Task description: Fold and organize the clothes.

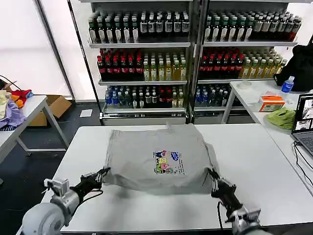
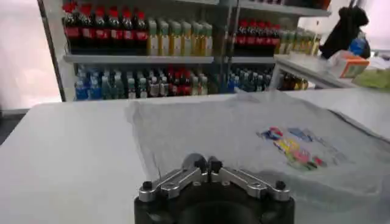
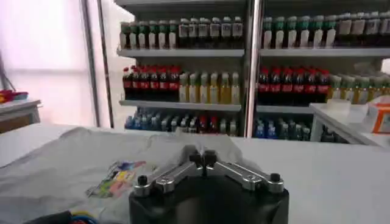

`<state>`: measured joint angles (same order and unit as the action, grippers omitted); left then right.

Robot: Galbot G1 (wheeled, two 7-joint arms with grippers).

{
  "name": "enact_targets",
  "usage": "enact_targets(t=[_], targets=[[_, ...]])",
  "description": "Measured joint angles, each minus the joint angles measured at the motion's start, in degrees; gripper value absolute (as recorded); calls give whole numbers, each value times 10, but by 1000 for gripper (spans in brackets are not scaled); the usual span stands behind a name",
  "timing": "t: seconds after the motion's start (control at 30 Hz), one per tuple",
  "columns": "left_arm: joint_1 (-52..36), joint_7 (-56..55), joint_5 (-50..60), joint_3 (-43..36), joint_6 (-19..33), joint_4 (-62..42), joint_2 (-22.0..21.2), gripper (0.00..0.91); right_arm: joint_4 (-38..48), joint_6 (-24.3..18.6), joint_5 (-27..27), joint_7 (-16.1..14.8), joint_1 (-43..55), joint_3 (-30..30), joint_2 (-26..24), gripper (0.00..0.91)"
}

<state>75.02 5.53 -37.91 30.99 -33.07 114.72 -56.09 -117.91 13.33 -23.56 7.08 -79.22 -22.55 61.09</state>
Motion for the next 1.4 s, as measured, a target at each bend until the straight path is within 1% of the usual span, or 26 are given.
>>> enact_targets(t=[0.03,0.07,0.1,0.13,0.17,0.2,0.23,0.27,0.3,0.43,0.57,0.8,1.0,1.13,1.17,1.2,1.23,1.27,1.3,1.33,1.37,1.4], targets=[[-11,-2,-1,-5,1,-9,-3,10,11,1,0,2,14,6,0,0],[-21,-4,-2,-10,2,-18,-5,10,24,3,0,2,28,14,0,50],[-31,-6,-2,-15,3,-27,-8,91,35,5,1,3,41,20,0,393],[-41,-8,-2,-21,4,-36,-11,121,46,7,1,4,55,27,1,453],[-50,-10,-2,-26,5,-45,-14,141,59,8,2,4,71,36,2,756],[-59,-11,-2,-30,5,-54,-17,191,71,9,2,5,84,42,3,907],[-67,-13,-2,-33,5,-63,-20,584,82,11,3,6,97,49,5,907],[-75,-15,-2,-35,4,-73,-23,816,94,13,3,7,110,55,7,907],[-83,-16,-2,-38,4,-83,-27,907,106,16,3,6,124,62,9,907],[-104,-21,-2,-41,2,-114,-39,907,141,26,3,3,168,84,13,907],[-113,-27,2,-40,2,-131,-48,907,157,40,1,5,191,92,13,907],[-106,-36,20,-22,1,-125,-49,907,138,70,-4,17,170,78,6,907],[-80,-45,35,-11,0,-96,-45,907,93,104,-8,46,115,46,12,907],[-57,-48,48,-13,-1,-83,-48,907,66,129,-10,74,80,33,19,907],[-50,-49,50,-14,-1,-81,-49,867,61,134,-10,81,73,31,21,907],[-46,-51,53,-16,-1,-79,-51,766,55,139,-11,88,67,29,22,907],[-42,-51,55,-17,-1,-77,-53,524,50,143,-11,95,60,28,24,907],[-37,-53,58,-18,-1,-75,-55,433,46,148,-11,103,54,28,27,907],[-33,-54,61,-20,-1,-74,-57,292,44,151,-12,109,50,28,29,907],[-28,-55,63,-20,-1,-73,-59,292,41,154,-13,116,46,27,31,907],[-24,-57,64,-21,-1,-72,-60,202,40,158,-15,124,43,28,33,907],[-22,-58,66,-21,-1,-72,-61,181,39,160,-16,130,41,28,35,907]])
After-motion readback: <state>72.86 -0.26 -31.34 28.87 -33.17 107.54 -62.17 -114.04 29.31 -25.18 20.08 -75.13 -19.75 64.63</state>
